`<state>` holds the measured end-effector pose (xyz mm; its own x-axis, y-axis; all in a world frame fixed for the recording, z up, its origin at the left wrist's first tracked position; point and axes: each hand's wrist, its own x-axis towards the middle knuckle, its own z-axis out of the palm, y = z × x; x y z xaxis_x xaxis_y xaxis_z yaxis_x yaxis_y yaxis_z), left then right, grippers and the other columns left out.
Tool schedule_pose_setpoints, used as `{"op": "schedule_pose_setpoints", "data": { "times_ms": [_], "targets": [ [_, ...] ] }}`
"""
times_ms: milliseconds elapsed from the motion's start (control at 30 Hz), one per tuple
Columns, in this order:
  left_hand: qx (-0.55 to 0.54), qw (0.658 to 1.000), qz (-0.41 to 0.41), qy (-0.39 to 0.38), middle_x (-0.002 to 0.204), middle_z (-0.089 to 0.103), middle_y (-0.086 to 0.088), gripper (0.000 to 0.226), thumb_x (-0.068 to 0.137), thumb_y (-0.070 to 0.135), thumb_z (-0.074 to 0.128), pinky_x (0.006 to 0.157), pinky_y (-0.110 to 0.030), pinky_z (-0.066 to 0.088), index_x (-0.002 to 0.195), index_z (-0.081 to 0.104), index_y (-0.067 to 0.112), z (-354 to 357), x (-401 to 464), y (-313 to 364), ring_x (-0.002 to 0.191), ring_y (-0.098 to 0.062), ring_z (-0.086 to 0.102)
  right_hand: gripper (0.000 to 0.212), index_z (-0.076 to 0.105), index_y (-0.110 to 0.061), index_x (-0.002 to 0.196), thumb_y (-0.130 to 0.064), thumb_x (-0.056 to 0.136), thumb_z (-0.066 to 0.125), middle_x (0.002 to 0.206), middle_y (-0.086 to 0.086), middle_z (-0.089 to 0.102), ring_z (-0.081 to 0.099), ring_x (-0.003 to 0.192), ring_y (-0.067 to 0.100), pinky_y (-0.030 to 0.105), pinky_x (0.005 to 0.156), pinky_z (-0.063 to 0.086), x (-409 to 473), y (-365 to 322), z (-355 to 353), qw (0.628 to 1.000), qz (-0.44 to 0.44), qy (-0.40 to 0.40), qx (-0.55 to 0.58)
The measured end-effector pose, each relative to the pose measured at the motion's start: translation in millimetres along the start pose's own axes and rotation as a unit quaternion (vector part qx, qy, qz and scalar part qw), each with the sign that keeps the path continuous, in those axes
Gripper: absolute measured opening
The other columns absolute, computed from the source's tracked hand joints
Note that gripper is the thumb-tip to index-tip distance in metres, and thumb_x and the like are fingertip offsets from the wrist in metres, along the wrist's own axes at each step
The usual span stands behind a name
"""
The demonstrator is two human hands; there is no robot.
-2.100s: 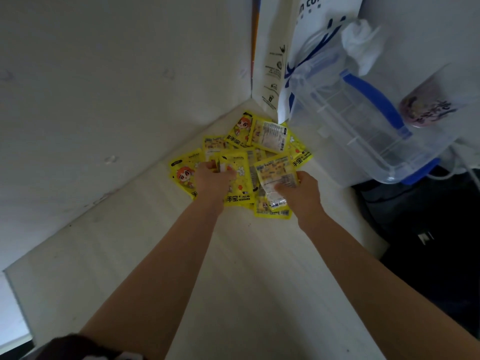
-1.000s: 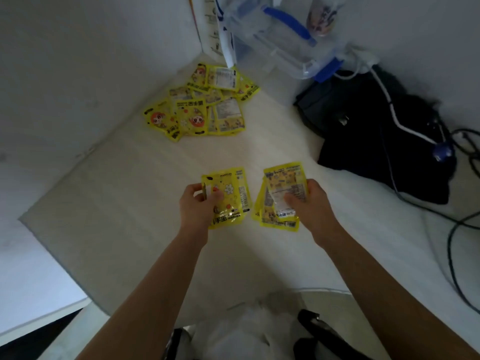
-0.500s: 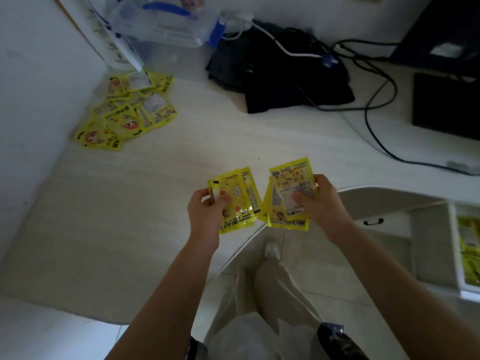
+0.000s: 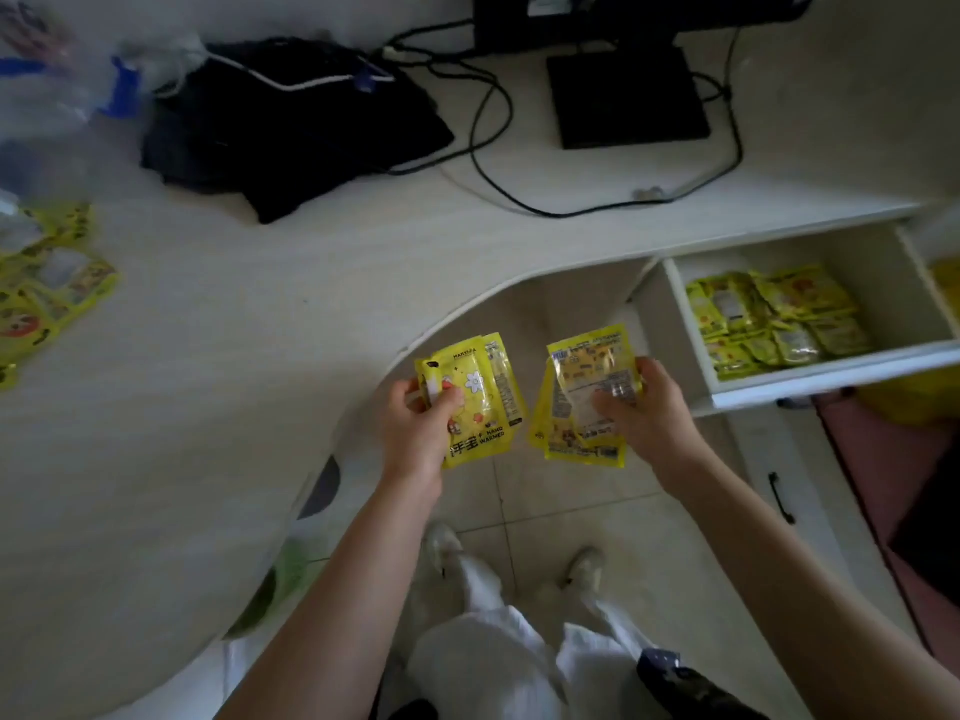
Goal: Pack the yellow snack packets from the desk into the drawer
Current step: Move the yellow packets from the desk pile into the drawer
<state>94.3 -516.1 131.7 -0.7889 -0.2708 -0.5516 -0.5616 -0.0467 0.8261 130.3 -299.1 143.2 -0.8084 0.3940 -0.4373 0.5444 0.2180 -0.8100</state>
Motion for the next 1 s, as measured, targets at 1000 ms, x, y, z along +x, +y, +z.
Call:
{"op": "schedule_pose_setpoints", "data": {
  "times_ms": [1000],
  "targets": [
    [0.100, 0.988, -0.060, -0.098, 0.093, 0.070, -0.004, 0.030, 0.079, 0.012, 0.075, 0.069, -0.035, 0.054, 0.101, 0.056, 0.020, 368, 19, -18, 0.074, -0.018, 0.065, 0.032, 0.053, -0.017, 0.106, -0.014, 0.080, 0.072, 0.101, 0.005, 0.067, 0.067, 0.089, 0.024, 0.043, 0.078, 0.058, 201, 74, -260, 0.992, 0.099, 0.071, 0.034]
  ]
}}
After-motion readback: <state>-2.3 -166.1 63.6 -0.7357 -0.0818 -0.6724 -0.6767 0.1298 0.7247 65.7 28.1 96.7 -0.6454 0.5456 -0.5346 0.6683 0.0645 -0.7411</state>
